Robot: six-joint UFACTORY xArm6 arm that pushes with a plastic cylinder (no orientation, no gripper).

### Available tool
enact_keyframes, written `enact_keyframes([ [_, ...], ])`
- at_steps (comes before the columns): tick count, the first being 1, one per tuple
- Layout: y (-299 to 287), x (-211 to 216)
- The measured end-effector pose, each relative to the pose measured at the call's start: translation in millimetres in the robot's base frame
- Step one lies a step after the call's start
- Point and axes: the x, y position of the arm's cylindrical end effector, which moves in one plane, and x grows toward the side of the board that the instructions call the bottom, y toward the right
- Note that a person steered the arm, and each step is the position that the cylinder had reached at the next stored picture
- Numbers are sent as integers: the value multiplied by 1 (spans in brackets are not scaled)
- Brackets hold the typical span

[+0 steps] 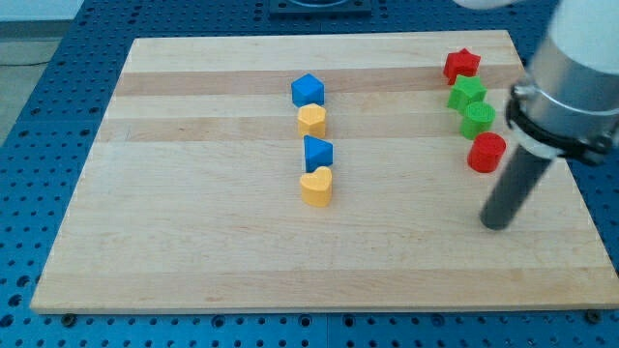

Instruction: Separate the green blocks from each other

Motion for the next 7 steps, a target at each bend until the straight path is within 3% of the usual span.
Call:
enact_keyframes([
  [2, -46, -94],
  [4, -47, -176],
  [7, 6, -161],
])
